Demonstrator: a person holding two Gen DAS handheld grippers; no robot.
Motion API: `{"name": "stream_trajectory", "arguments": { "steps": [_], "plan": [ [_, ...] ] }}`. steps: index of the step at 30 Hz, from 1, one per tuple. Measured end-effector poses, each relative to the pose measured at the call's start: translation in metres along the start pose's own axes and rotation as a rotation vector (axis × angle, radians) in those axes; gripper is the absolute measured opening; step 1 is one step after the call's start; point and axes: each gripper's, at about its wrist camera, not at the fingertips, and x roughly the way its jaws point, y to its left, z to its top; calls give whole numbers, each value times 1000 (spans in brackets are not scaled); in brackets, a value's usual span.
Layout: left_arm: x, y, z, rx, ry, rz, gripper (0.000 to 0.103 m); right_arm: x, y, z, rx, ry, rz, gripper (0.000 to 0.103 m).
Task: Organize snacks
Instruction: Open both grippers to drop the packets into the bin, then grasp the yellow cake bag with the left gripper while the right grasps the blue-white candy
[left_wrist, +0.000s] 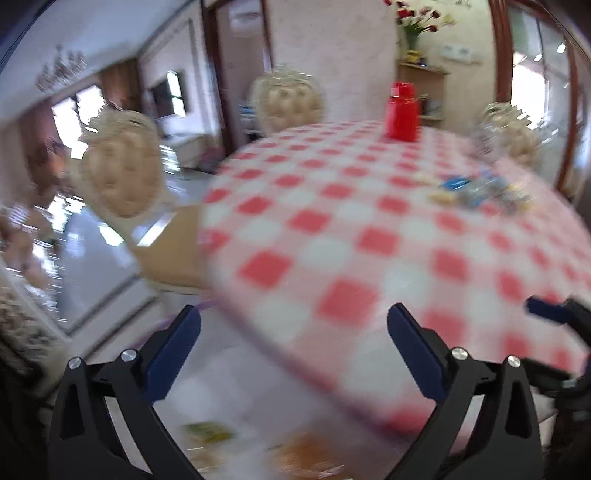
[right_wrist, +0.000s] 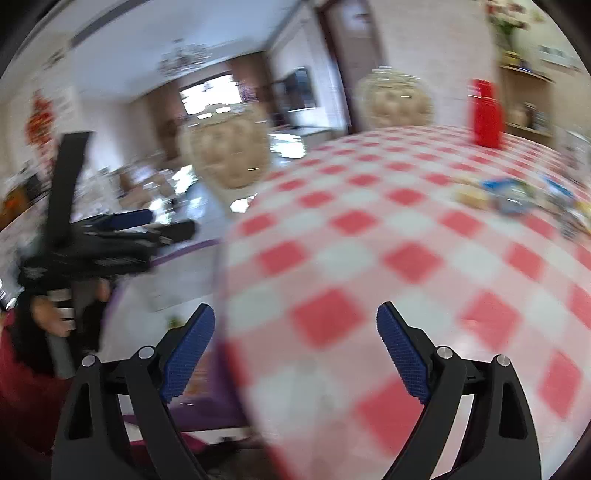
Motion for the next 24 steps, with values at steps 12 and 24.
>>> {"name": "stream_trajectory", "arguments": {
  "steps": [12,24],
  "plan": [
    [148,-184,83,27,98,-119,101,-30,-218,7,361,4,-347,87],
    [241,-235,117,59,110,-19,101,58,-320,71,430,117,-368,85]
  ]
}}
